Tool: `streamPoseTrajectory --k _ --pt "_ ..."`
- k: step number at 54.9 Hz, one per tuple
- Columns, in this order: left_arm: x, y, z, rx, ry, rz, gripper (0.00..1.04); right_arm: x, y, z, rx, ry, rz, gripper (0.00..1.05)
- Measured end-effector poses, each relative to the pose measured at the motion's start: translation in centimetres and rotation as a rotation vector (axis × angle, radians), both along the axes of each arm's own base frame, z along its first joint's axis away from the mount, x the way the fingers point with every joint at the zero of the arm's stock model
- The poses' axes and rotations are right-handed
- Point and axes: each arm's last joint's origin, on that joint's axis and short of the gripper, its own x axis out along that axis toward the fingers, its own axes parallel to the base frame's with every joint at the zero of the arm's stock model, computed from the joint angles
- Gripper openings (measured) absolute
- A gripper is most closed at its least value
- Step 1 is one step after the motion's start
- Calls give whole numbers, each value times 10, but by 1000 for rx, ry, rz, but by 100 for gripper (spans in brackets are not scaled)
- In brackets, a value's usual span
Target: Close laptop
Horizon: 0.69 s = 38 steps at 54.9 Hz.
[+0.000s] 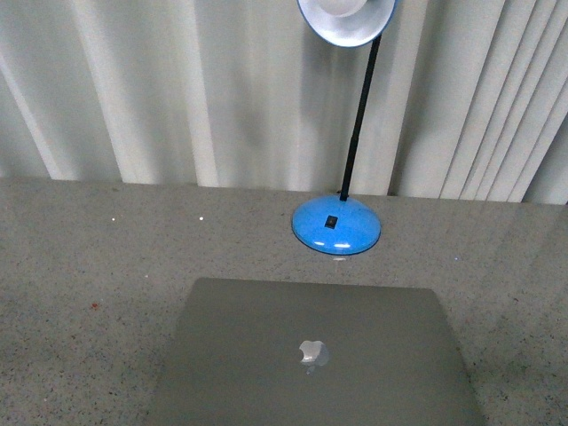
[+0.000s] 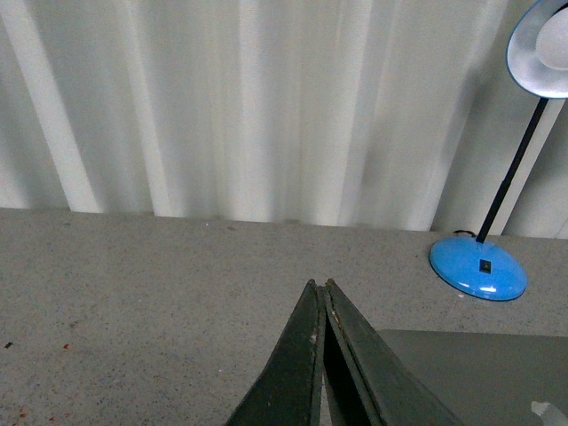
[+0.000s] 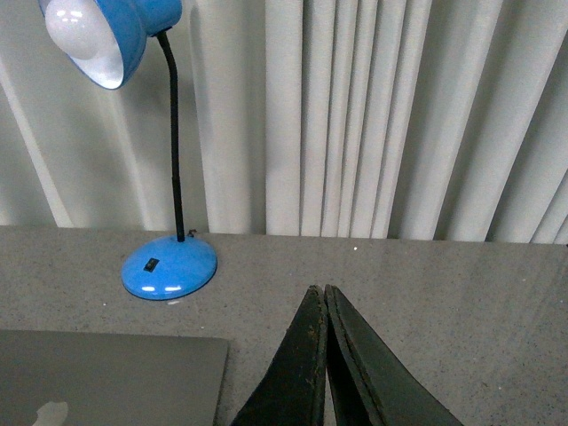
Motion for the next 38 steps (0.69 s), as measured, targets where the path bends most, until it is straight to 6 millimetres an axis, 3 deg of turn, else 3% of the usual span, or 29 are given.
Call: streamPoseTrajectory --k 38 --pt "-25 0 -3 0 3 0 4 -22 0 -3 0 2 1 3"
